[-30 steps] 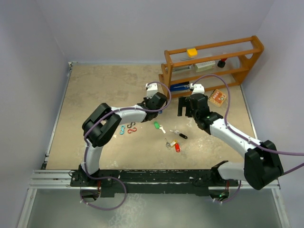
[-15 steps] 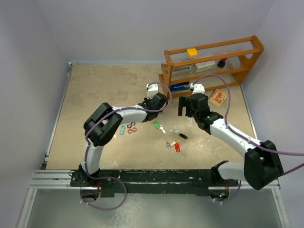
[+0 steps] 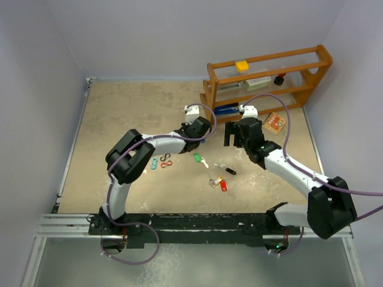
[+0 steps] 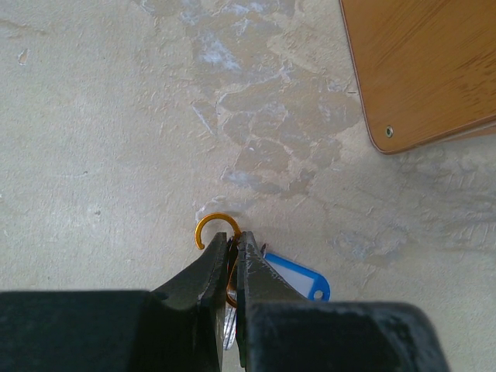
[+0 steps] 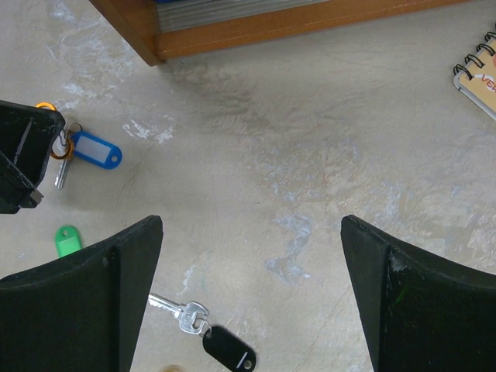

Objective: Put the keys on the keyring

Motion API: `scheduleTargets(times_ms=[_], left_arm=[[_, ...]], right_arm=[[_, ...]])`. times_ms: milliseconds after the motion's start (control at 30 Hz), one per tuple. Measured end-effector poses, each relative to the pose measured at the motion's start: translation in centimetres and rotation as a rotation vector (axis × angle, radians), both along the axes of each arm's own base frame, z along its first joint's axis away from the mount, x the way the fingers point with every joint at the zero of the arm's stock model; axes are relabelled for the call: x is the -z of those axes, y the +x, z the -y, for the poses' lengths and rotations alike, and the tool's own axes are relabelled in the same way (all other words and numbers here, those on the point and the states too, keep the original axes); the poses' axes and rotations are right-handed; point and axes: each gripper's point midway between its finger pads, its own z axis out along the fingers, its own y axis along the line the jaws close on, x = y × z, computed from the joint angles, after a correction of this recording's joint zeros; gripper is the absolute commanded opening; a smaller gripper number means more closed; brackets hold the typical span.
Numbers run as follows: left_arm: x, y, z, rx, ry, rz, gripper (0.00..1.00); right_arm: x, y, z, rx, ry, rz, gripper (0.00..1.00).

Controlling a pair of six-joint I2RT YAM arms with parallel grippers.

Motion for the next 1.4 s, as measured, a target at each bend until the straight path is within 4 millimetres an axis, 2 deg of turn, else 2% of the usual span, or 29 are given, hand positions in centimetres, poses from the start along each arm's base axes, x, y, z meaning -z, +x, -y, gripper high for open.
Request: scheduleTargets(times_ms=[1400], left_arm=[[0.57,0.78,-0.49,-0.038,0.032,0.018,0.0]], right_arm=[[0.06,0.06,0.15,-0.001,0.008,-0.004,1.0]])
